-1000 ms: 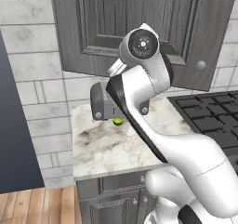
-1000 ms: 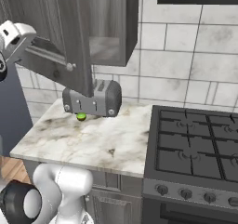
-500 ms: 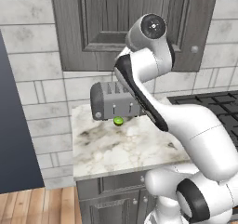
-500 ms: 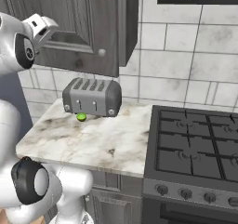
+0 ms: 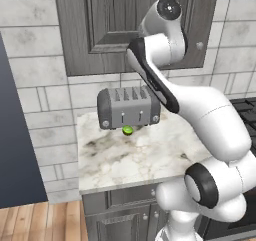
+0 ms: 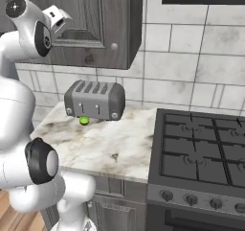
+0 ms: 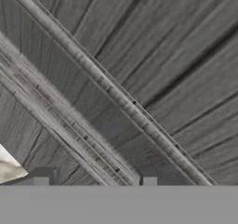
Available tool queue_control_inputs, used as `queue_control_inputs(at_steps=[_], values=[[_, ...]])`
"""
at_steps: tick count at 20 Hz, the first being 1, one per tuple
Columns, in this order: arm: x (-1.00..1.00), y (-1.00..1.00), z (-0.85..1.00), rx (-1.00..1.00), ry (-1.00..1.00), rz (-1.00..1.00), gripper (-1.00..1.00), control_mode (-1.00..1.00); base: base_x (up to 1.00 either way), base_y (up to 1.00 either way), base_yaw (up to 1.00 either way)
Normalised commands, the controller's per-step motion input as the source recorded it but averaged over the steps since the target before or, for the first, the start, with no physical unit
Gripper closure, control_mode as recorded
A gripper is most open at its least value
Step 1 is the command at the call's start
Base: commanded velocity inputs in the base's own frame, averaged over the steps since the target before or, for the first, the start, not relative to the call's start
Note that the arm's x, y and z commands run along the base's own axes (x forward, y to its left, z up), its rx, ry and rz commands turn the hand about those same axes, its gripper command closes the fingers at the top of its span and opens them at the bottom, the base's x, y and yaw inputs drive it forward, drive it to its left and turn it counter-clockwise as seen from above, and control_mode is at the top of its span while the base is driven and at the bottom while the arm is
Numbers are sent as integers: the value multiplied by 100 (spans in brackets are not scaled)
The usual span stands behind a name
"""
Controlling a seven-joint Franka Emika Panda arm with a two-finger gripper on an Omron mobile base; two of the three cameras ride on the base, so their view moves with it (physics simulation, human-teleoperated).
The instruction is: Close all open cabinet doors.
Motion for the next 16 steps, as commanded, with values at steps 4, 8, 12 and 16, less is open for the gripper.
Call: queue_control_inputs(at_steps=[4, 8, 12, 16], values=[[57, 0, -26, 0, 9, 2, -100, -100, 0, 0, 0], [32, 1, -44, 0, 9, 0, -100, -100, 0, 0, 0], [-33, 16, -70, -1, -1, 0, -100, -100, 0, 0, 0], [-90, 2, -50, 0, -12, -4, -100, -100, 0, 0, 0]])
